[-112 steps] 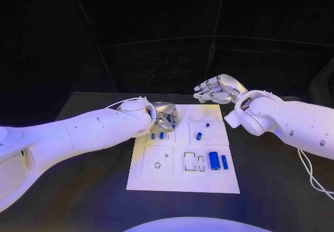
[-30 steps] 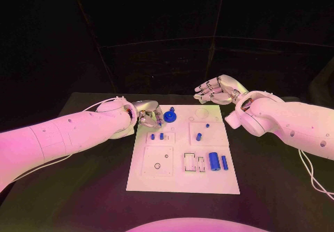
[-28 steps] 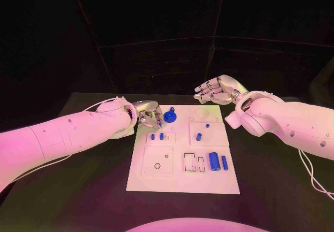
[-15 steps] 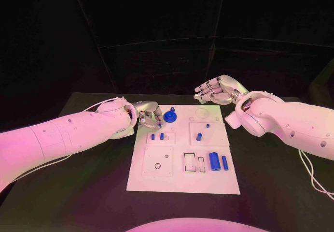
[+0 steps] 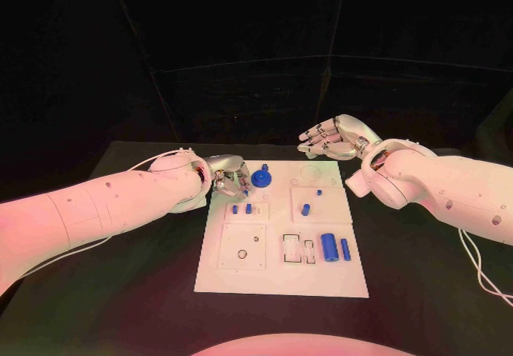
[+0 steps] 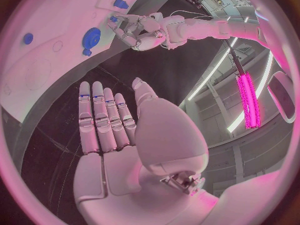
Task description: Assemble the parts on the task board
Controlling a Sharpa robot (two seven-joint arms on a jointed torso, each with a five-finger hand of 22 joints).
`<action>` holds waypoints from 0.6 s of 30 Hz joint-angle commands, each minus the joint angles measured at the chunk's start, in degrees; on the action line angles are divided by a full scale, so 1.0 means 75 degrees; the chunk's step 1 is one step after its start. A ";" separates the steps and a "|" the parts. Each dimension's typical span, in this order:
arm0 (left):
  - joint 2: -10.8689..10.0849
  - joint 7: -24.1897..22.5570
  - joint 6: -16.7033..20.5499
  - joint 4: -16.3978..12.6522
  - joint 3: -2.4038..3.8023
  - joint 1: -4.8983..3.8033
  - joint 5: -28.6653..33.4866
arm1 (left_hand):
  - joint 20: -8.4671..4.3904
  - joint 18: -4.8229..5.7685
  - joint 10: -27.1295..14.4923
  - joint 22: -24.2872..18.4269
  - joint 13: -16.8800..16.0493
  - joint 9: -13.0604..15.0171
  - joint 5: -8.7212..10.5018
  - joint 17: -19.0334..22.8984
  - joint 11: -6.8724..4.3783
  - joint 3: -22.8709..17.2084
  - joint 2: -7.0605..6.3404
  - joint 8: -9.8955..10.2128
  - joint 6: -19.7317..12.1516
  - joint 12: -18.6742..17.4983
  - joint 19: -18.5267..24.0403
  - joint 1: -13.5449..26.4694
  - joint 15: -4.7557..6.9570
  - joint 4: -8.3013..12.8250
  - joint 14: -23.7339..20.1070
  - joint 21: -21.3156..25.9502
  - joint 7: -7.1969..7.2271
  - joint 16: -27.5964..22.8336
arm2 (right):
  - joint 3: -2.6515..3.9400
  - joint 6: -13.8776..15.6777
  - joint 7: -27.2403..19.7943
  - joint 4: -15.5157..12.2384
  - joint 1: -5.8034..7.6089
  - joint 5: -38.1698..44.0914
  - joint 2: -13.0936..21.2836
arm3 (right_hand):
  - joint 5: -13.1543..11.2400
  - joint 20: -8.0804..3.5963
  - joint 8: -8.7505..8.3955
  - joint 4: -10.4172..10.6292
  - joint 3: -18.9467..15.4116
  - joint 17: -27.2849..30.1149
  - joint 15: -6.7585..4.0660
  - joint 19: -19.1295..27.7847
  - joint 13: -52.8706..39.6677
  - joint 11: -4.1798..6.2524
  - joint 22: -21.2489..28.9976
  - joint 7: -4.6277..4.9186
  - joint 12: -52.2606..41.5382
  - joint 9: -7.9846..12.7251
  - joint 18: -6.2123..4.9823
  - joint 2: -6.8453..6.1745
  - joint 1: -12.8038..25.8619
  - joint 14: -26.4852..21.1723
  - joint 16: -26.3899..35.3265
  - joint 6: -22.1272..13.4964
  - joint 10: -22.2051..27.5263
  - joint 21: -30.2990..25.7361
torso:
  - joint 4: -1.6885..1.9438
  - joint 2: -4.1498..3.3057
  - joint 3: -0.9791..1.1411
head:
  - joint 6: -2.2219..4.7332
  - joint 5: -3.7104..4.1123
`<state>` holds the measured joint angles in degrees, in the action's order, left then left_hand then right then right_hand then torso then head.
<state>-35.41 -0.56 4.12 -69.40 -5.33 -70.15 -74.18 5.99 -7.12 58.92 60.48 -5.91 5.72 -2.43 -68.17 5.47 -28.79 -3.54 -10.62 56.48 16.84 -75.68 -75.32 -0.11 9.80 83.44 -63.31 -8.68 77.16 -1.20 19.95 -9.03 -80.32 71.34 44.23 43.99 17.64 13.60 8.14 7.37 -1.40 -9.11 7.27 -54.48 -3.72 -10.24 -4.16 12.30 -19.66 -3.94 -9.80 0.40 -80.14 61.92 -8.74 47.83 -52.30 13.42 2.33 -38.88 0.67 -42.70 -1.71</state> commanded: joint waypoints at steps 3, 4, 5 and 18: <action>0.0001 0.0000 -0.0057 0.0002 0.0003 0.0002 0.0031 | 0.0062 0.0029 -0.0192 -0.0039 0.0068 -0.0040 -0.0043 0.0038 0.0033 0.0029 -0.0110 0.0093 -0.0053 -0.0130 0.0063 0.0012 -0.0095 -0.0032 -0.0015 0.0067 -0.0014 -0.0016 | 0.0004 -0.0038 -0.0075 -0.0009 0.0014 0.0012 0.0003 | 0.0028 0.0006 0.0030 -0.0029 0.0020 0.0010 0.0025 -0.0052 0.0012 -0.0014 0.0011 0.0200 -0.0042 -0.0004 -0.0092 0.0066 0.0009 -0.0030 0.0028 -0.0054 0.0064 -0.0050 | 0.0003 0.0002 0.0002 | -0.0005 0.0000; -0.0003 -0.0001 -0.0056 0.0000 0.0003 0.0003 0.0031 | 0.0066 0.0028 -0.0205 -0.0040 0.0074 -0.0044 -0.0043 0.0040 0.0037 0.0030 -0.0114 0.0099 -0.0054 -0.0139 0.0066 0.0013 -0.0098 -0.0032 -0.0016 0.0069 -0.0015 -0.0015 | 0.0004 -0.0038 -0.0074 -0.0010 0.0014 0.0012 0.0004 | 0.0028 0.0006 0.0030 -0.0029 0.0020 0.0010 0.0025 -0.0052 0.0012 -0.0014 0.0011 0.0200 -0.0042 -0.0004 -0.0092 0.0066 0.0009 -0.0030 0.0028 -0.0054 0.0064 -0.0050 | 0.0000 0.0004 0.0003 | -0.0011 -0.0001; -0.0007 -0.0003 -0.0054 -0.0001 0.0003 0.0003 0.0031 | 0.0066 0.0028 -0.0205 -0.0040 0.0074 -0.0044 -0.0043 0.0040 0.0037 0.0030 -0.0114 0.0099 -0.0054 -0.0139 0.0066 0.0013 -0.0098 -0.0032 -0.0016 0.0069 -0.0015 -0.0015 | 0.0004 -0.0038 -0.0074 -0.0010 0.0014 0.0012 0.0005 | 0.0028 0.0006 0.0030 -0.0029 0.0020 0.0010 0.0025 -0.0052 0.0012 -0.0014 0.0011 0.0200 -0.0042 -0.0004 -0.0092 0.0066 0.0009 -0.0030 0.0028 -0.0054 0.0064 -0.0050 | 0.0000 0.0004 0.0003 | -0.0011 -0.0001; -0.0064 -0.0006 0.0097 -0.0015 0.0003 0.0004 0.0033 | 0.0133 -0.0014 -0.0531 -0.0197 0.0187 -0.0164 -0.0042 0.0130 0.0131 0.0079 -0.0233 0.0314 -0.0271 -0.0306 0.0179 0.0046 -0.0172 -0.0020 -0.0052 0.0240 -0.0071 -0.0032 | 0.0004 -0.0016 -0.0022 0.0005 0.0014 0.0050 0.0024 | 0.0028 0.0012 0.0044 -0.0040 0.0021 0.0044 0.0031 -0.0068 0.0013 -0.0019 0.0024 0.0204 -0.0058 -0.0005 -0.0092 0.0069 0.0013 -0.0027 0.0025 -0.0061 0.0093 -0.0095 | 0.0006 0.0003 -0.0004 | -0.0015 -0.0001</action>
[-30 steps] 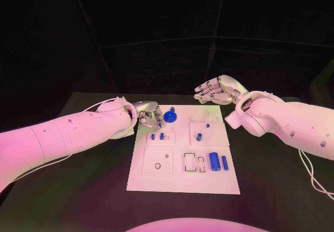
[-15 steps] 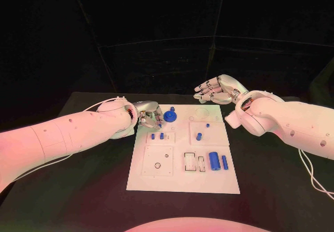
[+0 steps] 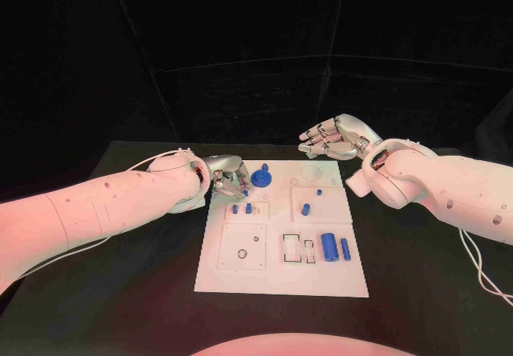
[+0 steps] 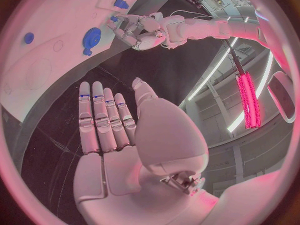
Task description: Assemble the parts on the task board
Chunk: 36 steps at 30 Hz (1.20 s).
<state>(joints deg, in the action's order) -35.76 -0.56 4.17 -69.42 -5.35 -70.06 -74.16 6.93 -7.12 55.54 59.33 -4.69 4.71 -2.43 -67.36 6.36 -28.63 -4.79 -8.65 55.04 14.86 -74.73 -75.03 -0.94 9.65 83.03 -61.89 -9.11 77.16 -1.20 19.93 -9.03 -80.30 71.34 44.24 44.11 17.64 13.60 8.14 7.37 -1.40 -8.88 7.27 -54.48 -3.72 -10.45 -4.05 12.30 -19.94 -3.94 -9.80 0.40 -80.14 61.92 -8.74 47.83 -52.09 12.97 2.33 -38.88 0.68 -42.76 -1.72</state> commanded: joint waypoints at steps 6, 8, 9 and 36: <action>-0.0236 -0.0086 0.0383 -0.0094 0.0011 -0.0006 0.0437 | 0.0089 -0.0119 -0.0657 -0.0505 0.0133 -0.0131 -0.0043 0.0138 0.0133 0.0164 -0.0152 0.0295 -0.0397 -0.0270 0.0314 -0.0044 -0.0153 0.0042 -0.0042 0.0516 -0.0038 -0.0065 | 0.0004 -0.0134 0.0147 0.0128 0.0014 0.0739 0.0071 | -0.0176 -0.0247 0.0205 -0.0429 0.0191 -0.0057 -0.0235 -0.0749 0.0018 0.0200 -0.0108 0.0024 -0.0124 -0.0035 -0.0117 0.0004 -0.0387 0.0804 -0.0346 0.0300 -0.0174 0.0203 | -0.0007 0.0009 -0.0011 | 0.0012 0.0018; -0.0358 -0.0164 0.0545 -0.0152 0.0018 -0.0008 0.0741 | 0.0113 -0.0136 -0.0783 -0.0580 0.0133 -0.0138 -0.0042 0.0154 0.0159 0.0223 -0.0167 0.0360 -0.0488 -0.0298 0.0350 -0.0058 -0.0176 0.0044 -0.0046 0.0596 -0.0010 -0.0062 | 0.0005 -0.0239 0.0242 0.0194 0.0014 0.1097 0.0107 | -0.0218 -0.0443 0.0220 -0.0545 0.0262 -0.0166 -0.0400 -0.1152 0.0025 0.0298 -0.0205 -0.0058 -0.0104 -0.0030 -0.0119 -0.0022 -0.0499 0.1293 -0.0543 0.0448 -0.0310 0.0422 | -0.0005 0.0013 -0.0013 | 0.0018 0.0029; -0.0423 -0.0211 0.0620 -0.0183 0.0023 -0.0010 0.0930 | 0.0117 -0.0138 -0.0795 -0.0586 0.0131 -0.0138 -0.0042 0.0155 0.0162 0.0232 -0.0168 0.0369 -0.0501 -0.0298 0.0352 -0.0060 -0.0179 0.0044 -0.0046 0.0603 -0.0006 -0.0060 | 0.0005 -0.0294 0.0290 0.0218 0.0014 0.1262 0.0125 | -0.0237 -0.0558 0.0222 -0.0591 0.0295 -0.0238 -0.0484 -0.1374 0.0026 0.0347 -0.0268 -0.0097 -0.0085 -0.0028 -0.0117 -0.0036 -0.0537 0.1562 -0.0655 0.0527 -0.0403 0.0558 | -0.0004 0.0014 -0.0012 | 0.0026 0.0034; -0.1554 -0.3525 0.0615 -0.1504 0.0030 -0.0015 0.9468 | -0.0011 -0.0451 0.0611 -0.2146 -0.0145 -0.0070 -0.0048 0.1431 -0.0104 0.0453 0.0170 0.0017 0.0222 0.0744 0.1222 0.0278 0.0005 -0.0363 -0.0661 0.2294 -0.0077 -0.0831 | -0.0010 -0.1315 0.2226 -0.0332 -0.0401 0.7538 0.0446 | -0.0835 -0.1167 -0.0555 -0.0777 0.2068 -0.4586 -0.0960 -0.2272 0.0010 0.0674 -0.2639 -0.0468 0.1812 0.0002 -0.0040 -0.0788 -0.0304 0.3100 -0.5766 0.1498 -0.1538 0.4141 | -0.0012 -0.0001 -0.0005 | 0.0224 0.0473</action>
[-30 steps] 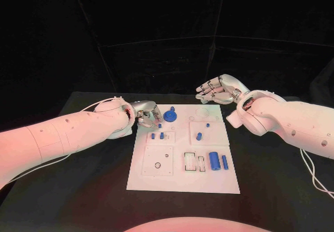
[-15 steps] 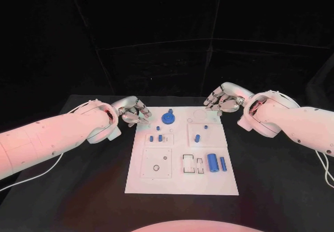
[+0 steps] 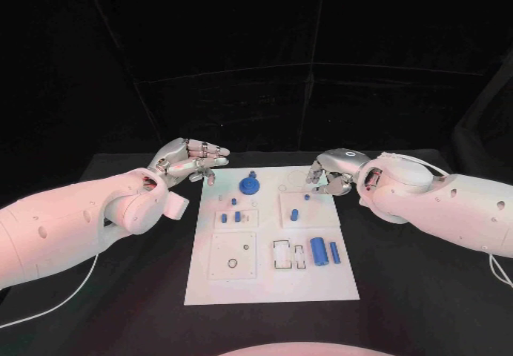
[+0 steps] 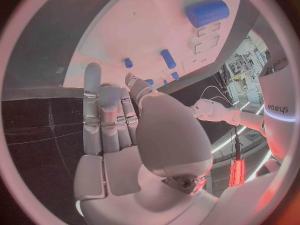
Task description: Assemble the parts on the task board
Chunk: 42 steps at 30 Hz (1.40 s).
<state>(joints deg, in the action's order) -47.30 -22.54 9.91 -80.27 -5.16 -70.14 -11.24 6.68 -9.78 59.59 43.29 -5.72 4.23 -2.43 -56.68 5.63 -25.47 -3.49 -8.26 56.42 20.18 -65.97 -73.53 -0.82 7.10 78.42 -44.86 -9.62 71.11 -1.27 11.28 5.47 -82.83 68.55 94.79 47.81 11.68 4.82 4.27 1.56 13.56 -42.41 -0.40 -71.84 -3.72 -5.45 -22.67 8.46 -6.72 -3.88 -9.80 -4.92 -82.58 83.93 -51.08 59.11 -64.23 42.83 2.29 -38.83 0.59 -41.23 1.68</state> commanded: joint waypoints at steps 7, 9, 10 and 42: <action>-0.0050 -0.0634 -0.0160 -0.0100 0.0003 -0.0002 0.1184 | 0.0020 -0.0102 0.0065 -0.0051 -0.0007 -0.0009 -0.0048 0.0040 -0.0008 0.0047 -0.0011 -0.0040 0.0043 0.0043 0.0075 0.0083 -0.0010 -0.0026 -0.0062 0.0072 -0.0005 -0.0044 | -0.0004 -0.0283 0.0244 0.0080 -0.0193 0.0890 -0.0187 | -0.0047 0.0054 -0.0070 -0.0018 0.0335 -0.0738 0.0088 0.0010 0.0010 -0.0003 -0.0944 0.0069 0.0095 -0.0004 0.0028 -0.0154 0.0083 0.0190 -0.0747 -0.0057 0.0149 0.0874 | 0.0009 -0.0012 0.0008 | -0.0002 0.0015; -0.0056 -0.0631 -0.0163 -0.0102 0.0002 -0.0002 0.1192 | 0.0020 -0.0102 0.0065 -0.0051 -0.0007 -0.0009 -0.0048 0.0040 -0.0008 0.0047 -0.0011 -0.0040 0.0043 0.0043 0.0075 0.0083 -0.0010 -0.0026 -0.0062 0.0072 -0.0005 -0.0044 | -0.0004 -0.0319 0.0230 0.0095 -0.0214 0.0896 -0.0208 | -0.0047 0.0063 -0.0071 -0.0020 0.0387 -0.0876 0.0089 -0.0014 0.0010 -0.0005 -0.1132 0.0072 0.0098 -0.0004 0.0048 -0.0166 0.0099 0.0203 -0.0888 -0.0066 0.0152 0.1038 | 0.0009 -0.0012 0.0011 | -0.0007 0.0011; -0.0061 -0.0627 -0.0165 -0.0102 0.0002 -0.0002 0.1196 | 0.0020 -0.0102 0.0065 -0.0051 -0.0007 -0.0009 -0.0048 0.0040 -0.0008 0.0047 -0.0011 -0.0040 0.0043 0.0043 0.0075 0.0083 -0.0010 -0.0026 -0.0062 0.0072 -0.0005 -0.0044 | -0.0004 -0.0346 0.0222 0.0104 -0.0227 0.0900 -0.0222 | -0.0047 0.0070 -0.0071 -0.0024 0.0426 -0.0971 0.0089 -0.0025 0.0010 -0.0006 -0.1254 0.0072 0.0099 -0.0004 0.0060 -0.0175 0.0108 0.0209 -0.0985 -0.0071 0.0152 0.1147 | 0.0011 -0.0013 0.0011 | -0.0010 0.0008; -0.0087 -0.0519 -0.0203 -0.0040 -0.0002 0.0002 0.1208 | 0.0016 -0.0105 0.0036 -0.0083 -0.0001 -0.0012 -0.0049 0.0053 -0.0010 0.0057 -0.0012 -0.0046 0.0045 0.0044 0.0085 0.0068 -0.0006 -0.0018 -0.0070 0.0113 -0.0001 -0.0053 | -0.0006 -0.0682 0.0333 0.0181 -0.0331 0.1082 -0.0419 | -0.0786 0.0029 0.0114 -0.0351 0.1795 -0.2344 -0.0082 -0.0312 -0.0072 0.0203 -0.3547 -0.0044 -0.0087 -0.0104 0.0323 0.0205 -0.0067 0.0261 -0.2438 0.0656 -0.0798 0.3076 | 0.0002 -0.0010 0.0006 | -0.0092 -0.0001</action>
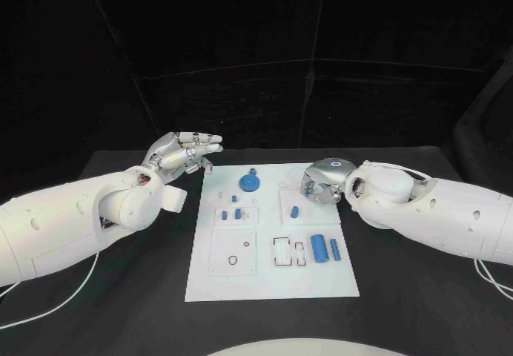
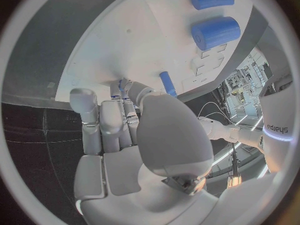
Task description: Assemble the parts on the task board
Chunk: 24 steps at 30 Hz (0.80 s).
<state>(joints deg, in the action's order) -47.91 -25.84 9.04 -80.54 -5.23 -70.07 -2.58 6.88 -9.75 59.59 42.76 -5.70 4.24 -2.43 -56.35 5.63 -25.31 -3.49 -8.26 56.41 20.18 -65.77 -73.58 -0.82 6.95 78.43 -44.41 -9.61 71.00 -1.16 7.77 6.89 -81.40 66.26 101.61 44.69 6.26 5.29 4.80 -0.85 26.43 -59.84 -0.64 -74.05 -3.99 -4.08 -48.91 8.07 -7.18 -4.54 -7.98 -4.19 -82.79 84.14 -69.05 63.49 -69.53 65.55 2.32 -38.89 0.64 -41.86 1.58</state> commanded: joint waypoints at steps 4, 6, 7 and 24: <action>-0.0008 -0.0064 -0.0086 0.0000 0.0007 -0.0008 0.0053 | -0.0012 -0.0109 0.0030 -0.0016 -0.0002 -0.0014 -0.0049 0.0008 -0.0010 0.0036 -0.0010 -0.0046 0.0045 0.0044 0.0058 0.0071 -0.0005 0.0004 -0.0071 0.0058 -0.0003 -0.0037 | -0.0021 -0.0109 0.0207 -0.0030 -0.0033 0.0240 -0.0016 | -0.0114 -0.0044 0.0046 -0.0077 0.0149 -0.0041 -0.0056 0.0000 -0.0042 0.0035 -0.0112 -0.0003 -0.0011 -0.0020 0.0087 0.0090 -0.0014 0.0224 -0.0077 0.0123 -0.0148 0.0109 | 0.0001 0.0003 0.0001 | -0.0009 0.0021; -0.0010 -0.0057 -0.0085 0.0001 0.0007 -0.0008 0.0053 | -0.0013 -0.0109 0.0023 -0.0019 -0.0001 -0.0015 -0.0049 0.0014 -0.0009 0.0038 -0.0010 -0.0046 0.0042 0.0044 0.0058 0.0067 -0.0005 0.0007 -0.0073 0.0063 -0.0004 -0.0040 | -0.0021 -0.0041 0.0229 -0.0043 -0.0035 0.0269 -0.0021 | -0.0124 -0.0045 0.0045 -0.0084 0.0162 -0.0054 -0.0058 0.0002 -0.0043 0.0037 -0.0134 -0.0007 -0.0006 -0.0021 0.0090 0.0083 -0.0001 0.0224 -0.0092 0.0136 -0.0160 0.0128 | 0.0001 0.0004 0.0000 | -0.0009 0.0023; -0.0011 -0.0053 -0.0085 0.0002 0.0007 -0.0008 0.0053 | -0.0013 -0.0109 0.0020 -0.0020 0.0000 -0.0016 -0.0049 0.0017 -0.0008 0.0038 -0.0010 -0.0046 0.0041 0.0044 0.0057 0.0065 -0.0005 0.0008 -0.0074 0.0065 -0.0004 -0.0042 | -0.0021 0.0002 0.0241 -0.0050 -0.0037 0.0282 -0.0022 | -0.0124 -0.0045 0.0045 -0.0084 0.0162 -0.0054 -0.0058 0.0002 -0.0043 0.0037 -0.0134 -0.0007 -0.0006 -0.0021 0.0090 0.0083 -0.0001 0.0224 -0.0092 0.0136 -0.0160 0.0128 | 0.0001 0.0004 0.0000 | -0.0009 0.0023; -0.0046 0.0001 -0.0089 0.0023 0.0006 -0.0008 0.0052 | -0.0015 -0.0107 -0.0016 -0.0034 0.0006 -0.0022 -0.0048 0.0032 0.0000 0.0048 -0.0013 -0.0043 0.0027 0.0042 0.0052 0.0051 -0.0007 0.0017 -0.0079 0.0085 -0.0012 -0.0048 | -0.0013 0.1157 0.0233 -0.0396 -0.0042 0.0190 0.0217 | -0.0139 -0.0048 0.0026 -0.0106 0.0213 -0.0112 -0.0058 -0.0025 -0.0038 0.0035 -0.0290 -0.0009 0.0042 -0.0016 0.0112 0.0046 0.0064 0.0231 -0.0161 0.0153 -0.0160 0.0249 | -0.0002 0.0006 -0.0001 | 0.0011 0.0063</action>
<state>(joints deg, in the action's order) -48.22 -25.67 8.99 -80.36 -5.23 -70.06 -2.50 6.88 -9.74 59.59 42.57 -5.69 4.13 -2.43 -56.17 5.63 -25.29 -3.49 -8.26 56.41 20.18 -65.77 -73.58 -1.03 6.97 78.23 -44.16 -9.61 71.00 -1.32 12.29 8.66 -83.98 65.82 103.29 46.18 5.32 5.20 4.83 -1.66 27.57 -60.62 -0.64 -74.14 -4.26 -3.68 -51.05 7.94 -7.17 -4.62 -8.00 -4.02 -82.77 84.14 -69.99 64.16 -70.34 67.16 2.29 -38.84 0.63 -41.82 2.01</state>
